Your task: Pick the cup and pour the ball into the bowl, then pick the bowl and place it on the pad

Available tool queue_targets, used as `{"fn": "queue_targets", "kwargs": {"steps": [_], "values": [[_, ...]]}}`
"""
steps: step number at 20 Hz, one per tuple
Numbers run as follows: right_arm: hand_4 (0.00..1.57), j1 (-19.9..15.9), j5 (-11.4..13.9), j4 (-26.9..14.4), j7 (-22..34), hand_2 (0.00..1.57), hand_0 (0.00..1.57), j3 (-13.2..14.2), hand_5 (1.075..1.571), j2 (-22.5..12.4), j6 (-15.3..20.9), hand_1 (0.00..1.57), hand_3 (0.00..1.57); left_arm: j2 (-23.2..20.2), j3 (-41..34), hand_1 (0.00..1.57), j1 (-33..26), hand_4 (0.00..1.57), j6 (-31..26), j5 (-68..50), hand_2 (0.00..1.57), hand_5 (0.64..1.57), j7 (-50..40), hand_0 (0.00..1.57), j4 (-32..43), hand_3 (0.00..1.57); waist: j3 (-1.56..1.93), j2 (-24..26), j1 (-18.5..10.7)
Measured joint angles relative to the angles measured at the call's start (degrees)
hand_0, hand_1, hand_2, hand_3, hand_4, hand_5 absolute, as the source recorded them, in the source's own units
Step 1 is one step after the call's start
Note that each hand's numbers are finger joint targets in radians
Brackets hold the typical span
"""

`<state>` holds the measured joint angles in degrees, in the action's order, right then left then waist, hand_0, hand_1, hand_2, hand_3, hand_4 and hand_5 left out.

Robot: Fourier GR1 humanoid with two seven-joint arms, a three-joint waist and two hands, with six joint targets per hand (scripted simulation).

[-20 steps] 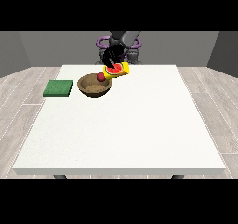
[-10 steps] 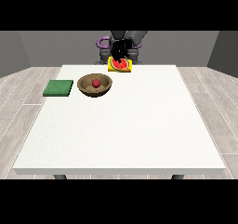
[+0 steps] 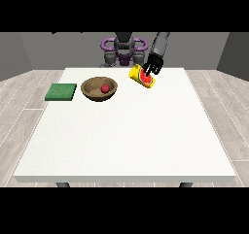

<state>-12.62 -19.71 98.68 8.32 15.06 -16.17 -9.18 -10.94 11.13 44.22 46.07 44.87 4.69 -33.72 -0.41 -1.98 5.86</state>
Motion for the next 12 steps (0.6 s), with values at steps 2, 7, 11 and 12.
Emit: {"fn": "queue_targets", "kwargs": {"steps": [2, 7, 11, 12], "values": [[0.43, 0.0, -0.2, 2.1, 0.1, 0.0, 0.0, 0.0, 1.566, 0.4, 0.7, 0.0, 0.0, 0.0, -2.9, 1.54, -3.6, 1.48, 0.8, -5.8, 1.57, 1.461, 6.4, 1.54, -3.1, 1.57, -0.06, -1.6, -0.4], [0.46, 0.2, -0.2, 4.1, 0.4, 0.0, 0.0, -0.2, 1.566, 1.4, 1.9, 0.0, 0.0, 5.0, -10.2, 1.37, -5.9, 0.86, -6.8, -22.8, 1.57, 1.564, 15.6, 1.37, -11.4, 1.57, -0.59, -3.5, -2.3], [0.53, 0.2, 0.0, 4.7, 0.6, 0.0, 0.0, -0.1, 1.564, 2.2, 3.2, 0.0, 0.0, 8.2, -16.1, 0.41, -6.5, 0.26, -18.3, -36.7, 0.0, 1.569, 21.2, 0.41, -16.9, 0.0, -0.67, -5.3, -5.5], [0.51, 0.3, 0.5, 5.2, 0.7, 0.0, 0.0, -0.3, 1.565, 2.7, 4.1, 0.0, 0.0, 8.3, -17.6, 0.33, -6.9, 0.25, -21.6, -39.8, 0.0, 1.569, 22.9, 0.33, -18.0, 0.0, -0.61, -5.8, -6.6]]}}
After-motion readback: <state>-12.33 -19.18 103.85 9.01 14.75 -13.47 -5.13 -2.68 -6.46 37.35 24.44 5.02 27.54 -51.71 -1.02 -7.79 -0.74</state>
